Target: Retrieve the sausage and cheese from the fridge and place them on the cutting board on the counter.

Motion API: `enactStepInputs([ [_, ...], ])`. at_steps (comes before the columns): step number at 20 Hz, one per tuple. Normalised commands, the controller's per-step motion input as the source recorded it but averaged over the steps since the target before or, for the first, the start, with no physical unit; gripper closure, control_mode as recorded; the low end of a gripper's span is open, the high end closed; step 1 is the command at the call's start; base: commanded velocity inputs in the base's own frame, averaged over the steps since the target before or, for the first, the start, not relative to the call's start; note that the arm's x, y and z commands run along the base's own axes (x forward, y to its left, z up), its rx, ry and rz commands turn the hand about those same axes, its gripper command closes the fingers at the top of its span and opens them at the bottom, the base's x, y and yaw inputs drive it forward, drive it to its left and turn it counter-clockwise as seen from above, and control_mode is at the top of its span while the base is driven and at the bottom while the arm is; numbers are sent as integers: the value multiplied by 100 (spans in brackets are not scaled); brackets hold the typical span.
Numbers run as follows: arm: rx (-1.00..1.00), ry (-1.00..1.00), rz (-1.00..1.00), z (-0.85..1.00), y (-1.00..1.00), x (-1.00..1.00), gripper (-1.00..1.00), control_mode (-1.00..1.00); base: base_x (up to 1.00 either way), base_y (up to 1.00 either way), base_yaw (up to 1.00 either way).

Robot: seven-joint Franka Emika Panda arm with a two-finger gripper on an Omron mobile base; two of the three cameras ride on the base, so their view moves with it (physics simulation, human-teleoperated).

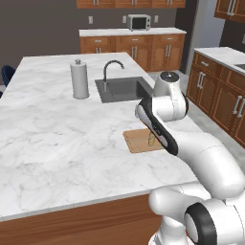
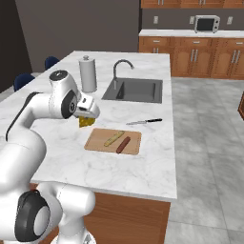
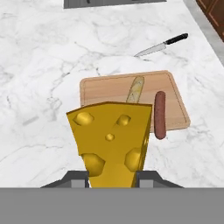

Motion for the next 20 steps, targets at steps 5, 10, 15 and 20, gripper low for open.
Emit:
enactStepInputs([
  [5,0,4,0,-40,19,19,100,-100,0,0,0],
  [10,0,0,0,-45,-3,19,100,-100,0,0,0],
  [15,0,-1,-1,-51,-1,20,100,-100,0,0,0],
  [20,0,-6,-1,-39,-1,35,100,-100,0,0,0],
])
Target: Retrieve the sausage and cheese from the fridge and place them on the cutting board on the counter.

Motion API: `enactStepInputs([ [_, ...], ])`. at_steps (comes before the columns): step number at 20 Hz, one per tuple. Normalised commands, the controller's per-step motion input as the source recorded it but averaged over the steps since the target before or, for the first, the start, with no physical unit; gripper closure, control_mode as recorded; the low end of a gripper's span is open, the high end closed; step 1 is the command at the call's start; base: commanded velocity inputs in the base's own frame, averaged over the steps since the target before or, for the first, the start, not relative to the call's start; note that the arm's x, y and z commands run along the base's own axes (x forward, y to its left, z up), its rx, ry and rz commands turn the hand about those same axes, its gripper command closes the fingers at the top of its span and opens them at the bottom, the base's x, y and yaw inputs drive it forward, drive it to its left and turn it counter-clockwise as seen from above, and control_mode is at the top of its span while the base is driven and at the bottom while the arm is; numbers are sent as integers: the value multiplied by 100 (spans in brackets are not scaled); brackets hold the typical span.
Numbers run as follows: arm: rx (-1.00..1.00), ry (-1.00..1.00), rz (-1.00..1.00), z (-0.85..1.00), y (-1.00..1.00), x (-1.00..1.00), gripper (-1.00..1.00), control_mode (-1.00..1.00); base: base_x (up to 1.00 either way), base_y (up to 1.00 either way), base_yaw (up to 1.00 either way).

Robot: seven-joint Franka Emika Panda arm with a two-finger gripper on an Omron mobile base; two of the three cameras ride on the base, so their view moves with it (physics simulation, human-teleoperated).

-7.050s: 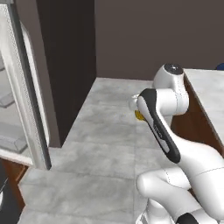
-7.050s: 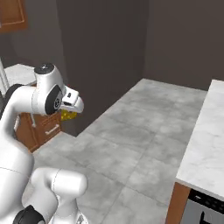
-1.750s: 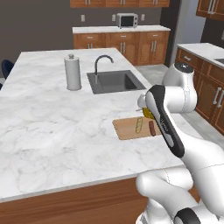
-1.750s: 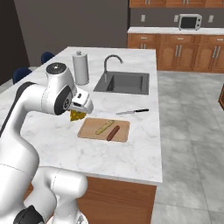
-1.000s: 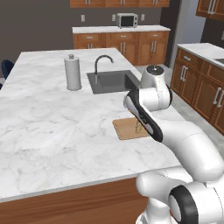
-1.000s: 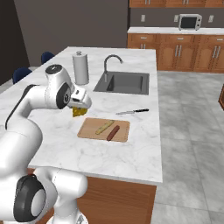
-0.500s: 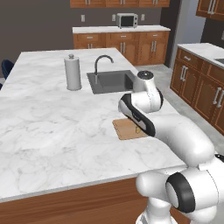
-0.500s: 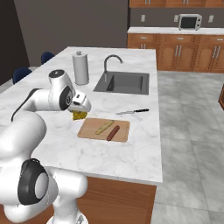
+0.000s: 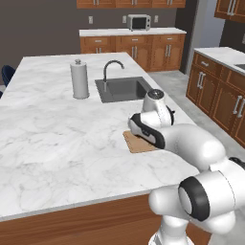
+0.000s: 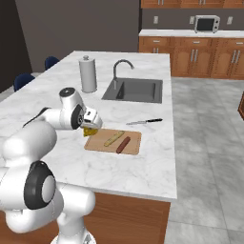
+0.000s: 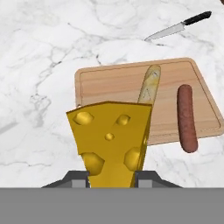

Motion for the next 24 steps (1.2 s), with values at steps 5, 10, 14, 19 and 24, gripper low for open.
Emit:
enactStepInputs([
  [5,0,-12,0,-32,0,34,100,-100,0,0,0],
  [10,7,-2,-1,-19,0,24,100,-100,0,0,0],
  [14,7,0,-1,-13,0,18,100,-100,0,0,0],
  [19,2,0,-4,-10,0,0,100,-100,0,0,0],
  [24,0,0,-7,-13,-4,-2,100,-100,0,0,0],
])
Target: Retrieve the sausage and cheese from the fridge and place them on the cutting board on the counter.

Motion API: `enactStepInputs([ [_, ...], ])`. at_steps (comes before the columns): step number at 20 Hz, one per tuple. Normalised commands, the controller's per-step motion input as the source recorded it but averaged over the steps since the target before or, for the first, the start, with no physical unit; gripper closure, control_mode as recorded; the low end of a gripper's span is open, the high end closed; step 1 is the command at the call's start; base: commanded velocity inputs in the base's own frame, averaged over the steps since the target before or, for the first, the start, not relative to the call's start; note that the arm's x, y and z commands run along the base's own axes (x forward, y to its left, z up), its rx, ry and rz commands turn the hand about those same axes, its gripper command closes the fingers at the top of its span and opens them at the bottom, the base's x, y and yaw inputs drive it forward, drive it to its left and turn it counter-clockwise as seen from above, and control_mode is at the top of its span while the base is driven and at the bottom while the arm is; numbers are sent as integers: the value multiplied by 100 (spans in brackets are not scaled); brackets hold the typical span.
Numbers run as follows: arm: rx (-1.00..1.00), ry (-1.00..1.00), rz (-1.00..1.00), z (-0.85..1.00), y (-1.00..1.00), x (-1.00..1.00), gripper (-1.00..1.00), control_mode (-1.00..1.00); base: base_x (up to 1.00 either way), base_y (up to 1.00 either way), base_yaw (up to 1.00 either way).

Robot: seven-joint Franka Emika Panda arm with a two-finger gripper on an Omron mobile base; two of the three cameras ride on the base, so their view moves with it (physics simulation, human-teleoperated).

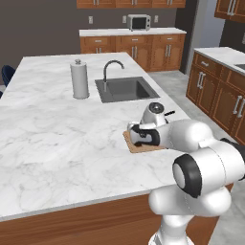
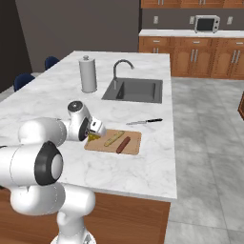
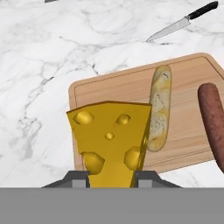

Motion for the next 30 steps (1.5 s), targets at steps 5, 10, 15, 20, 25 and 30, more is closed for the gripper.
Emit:
enactStepInputs([
  [5,0,0,-4,-13,-2,11,100,-100,0,0,0],
  [10,0,0,-1,-13,-2,18,100,-100,0,0,0],
  [15,0,0,0,-15,-1,2,100,-100,0,0,0],
  [20,0,0,0,-14,-4,11,100,-100,0,0,0],
  [25,0,0,-1,-3,0,12,100,-100,0,0,0],
  [30,1,0,-1,-4,0,15,100,-100,0,0,0],
])
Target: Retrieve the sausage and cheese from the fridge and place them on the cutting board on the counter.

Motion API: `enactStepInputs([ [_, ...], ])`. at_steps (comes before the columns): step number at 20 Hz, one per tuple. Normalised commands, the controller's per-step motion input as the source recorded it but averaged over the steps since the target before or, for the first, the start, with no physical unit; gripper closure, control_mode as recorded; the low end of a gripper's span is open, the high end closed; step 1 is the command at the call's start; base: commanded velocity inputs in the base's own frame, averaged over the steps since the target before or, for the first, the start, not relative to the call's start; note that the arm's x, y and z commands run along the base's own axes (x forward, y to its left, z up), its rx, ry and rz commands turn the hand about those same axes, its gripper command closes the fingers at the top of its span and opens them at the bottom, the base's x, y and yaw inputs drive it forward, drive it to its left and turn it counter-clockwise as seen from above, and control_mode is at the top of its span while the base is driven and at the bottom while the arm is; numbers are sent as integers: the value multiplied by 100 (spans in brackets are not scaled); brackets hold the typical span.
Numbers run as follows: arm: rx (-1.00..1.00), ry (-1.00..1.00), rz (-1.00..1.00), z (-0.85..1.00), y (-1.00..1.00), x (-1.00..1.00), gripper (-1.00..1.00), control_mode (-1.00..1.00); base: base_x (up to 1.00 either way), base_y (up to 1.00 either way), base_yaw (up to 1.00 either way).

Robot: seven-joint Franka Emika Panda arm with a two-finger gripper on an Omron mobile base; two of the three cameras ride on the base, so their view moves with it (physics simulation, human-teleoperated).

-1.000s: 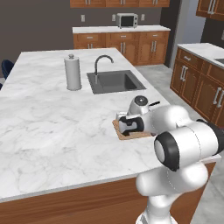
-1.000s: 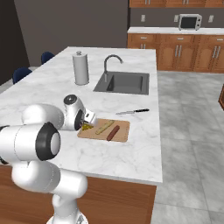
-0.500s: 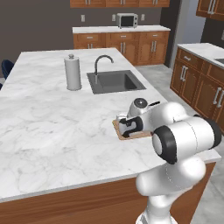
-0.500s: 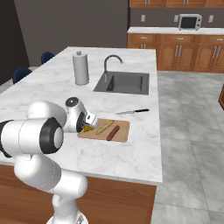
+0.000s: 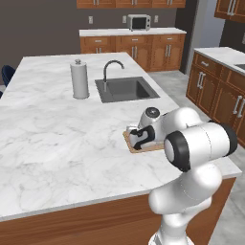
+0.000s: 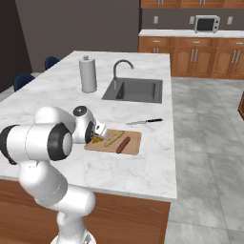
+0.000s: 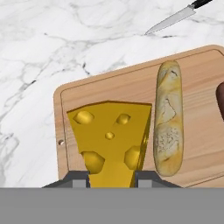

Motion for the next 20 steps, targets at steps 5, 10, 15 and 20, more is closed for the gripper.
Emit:
enactStepInputs([
  [5,0,0,-1,-8,-2,2,100,-100,0,0,0],
  [10,0,0,0,-11,0,2,100,-100,0,0,0],
  [15,0,0,0,-1,0,9,100,-100,0,0,0],
  [20,1,0,0,-11,1,10,100,-100,0,0,0],
])
